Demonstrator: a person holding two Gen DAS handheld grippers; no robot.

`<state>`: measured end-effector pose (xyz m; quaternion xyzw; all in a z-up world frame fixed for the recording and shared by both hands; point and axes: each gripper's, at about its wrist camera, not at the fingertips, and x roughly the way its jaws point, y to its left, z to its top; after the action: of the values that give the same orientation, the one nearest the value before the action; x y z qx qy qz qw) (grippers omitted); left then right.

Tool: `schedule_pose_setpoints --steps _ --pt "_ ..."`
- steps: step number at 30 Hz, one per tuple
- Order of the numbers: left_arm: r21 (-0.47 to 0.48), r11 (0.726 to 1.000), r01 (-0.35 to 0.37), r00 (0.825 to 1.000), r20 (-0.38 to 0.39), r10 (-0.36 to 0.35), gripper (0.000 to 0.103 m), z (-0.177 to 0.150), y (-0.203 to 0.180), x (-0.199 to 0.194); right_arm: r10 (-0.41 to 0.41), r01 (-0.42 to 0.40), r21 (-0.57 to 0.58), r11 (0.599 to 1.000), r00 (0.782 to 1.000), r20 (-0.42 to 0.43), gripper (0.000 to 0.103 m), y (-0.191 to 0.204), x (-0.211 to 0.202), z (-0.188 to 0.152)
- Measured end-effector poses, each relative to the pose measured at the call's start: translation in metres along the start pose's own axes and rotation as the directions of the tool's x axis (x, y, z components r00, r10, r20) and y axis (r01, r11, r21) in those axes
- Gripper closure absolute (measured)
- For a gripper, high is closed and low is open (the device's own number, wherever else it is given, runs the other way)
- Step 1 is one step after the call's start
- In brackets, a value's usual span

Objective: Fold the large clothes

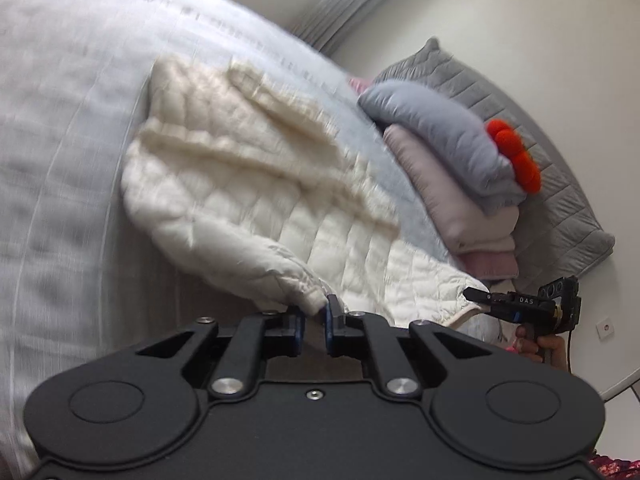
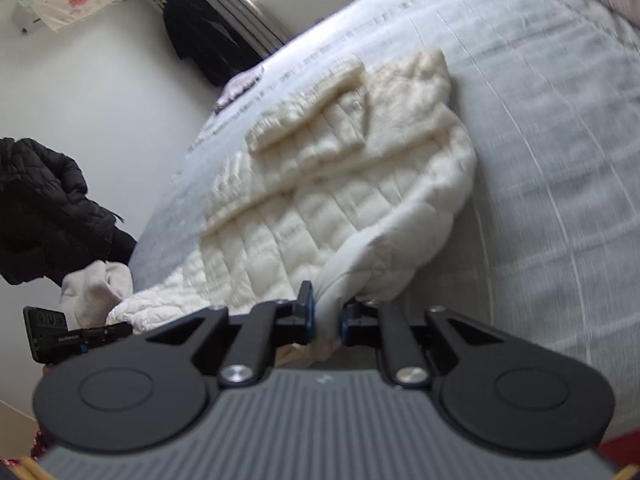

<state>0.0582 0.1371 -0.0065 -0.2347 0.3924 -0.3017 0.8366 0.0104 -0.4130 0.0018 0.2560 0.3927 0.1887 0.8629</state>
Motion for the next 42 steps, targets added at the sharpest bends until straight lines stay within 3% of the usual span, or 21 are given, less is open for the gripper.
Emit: schedule_pose_setpoints --steps 7,11,18,25,30,33,38,42 --pt "0.095 0.995 -0.038 0.981 0.191 0.019 0.094 0.081 -0.022 0.011 0.012 -0.005 -0.051 0.999 0.988 0.156 0.092 0.028 0.005 0.079" --pt "0.140 0.986 -0.089 0.951 0.306 0.042 0.094 0.136 -0.024 0.029 -0.018 0.030 -0.044 0.999 0.971 0.239 0.092 0.033 0.025 0.130" --pt "0.146 0.971 -0.191 0.905 0.409 0.116 0.094 0.219 -0.010 0.101 -0.090 0.093 0.006 0.996 0.943 0.320 0.092 0.020 0.084 0.213" --pt "0.142 0.927 -0.346 0.874 0.408 0.264 0.094 0.265 0.042 0.203 -0.175 0.153 0.096 0.984 0.936 0.305 0.092 -0.020 0.182 0.267" --pt "0.173 0.871 -0.461 0.843 0.392 0.368 0.089 0.269 0.093 0.271 -0.254 0.225 0.139 0.964 0.933 0.256 0.092 -0.060 0.252 0.276" --pt "0.149 0.859 -0.490 0.832 0.373 0.410 0.088 0.264 0.121 0.294 -0.289 0.256 0.164 0.953 0.931 0.223 0.092 -0.083 0.284 0.270" --pt "0.061 0.881 -0.470 0.845 0.321 0.428 0.088 0.265 0.146 0.308 -0.277 0.246 0.151 0.957 0.930 0.241 0.092 -0.101 0.308 0.257" --pt "0.093 0.871 -0.483 0.846 0.305 0.437 0.086 0.267 0.133 0.305 -0.269 0.239 0.148 0.960 0.935 0.232 0.090 -0.098 0.303 0.258"
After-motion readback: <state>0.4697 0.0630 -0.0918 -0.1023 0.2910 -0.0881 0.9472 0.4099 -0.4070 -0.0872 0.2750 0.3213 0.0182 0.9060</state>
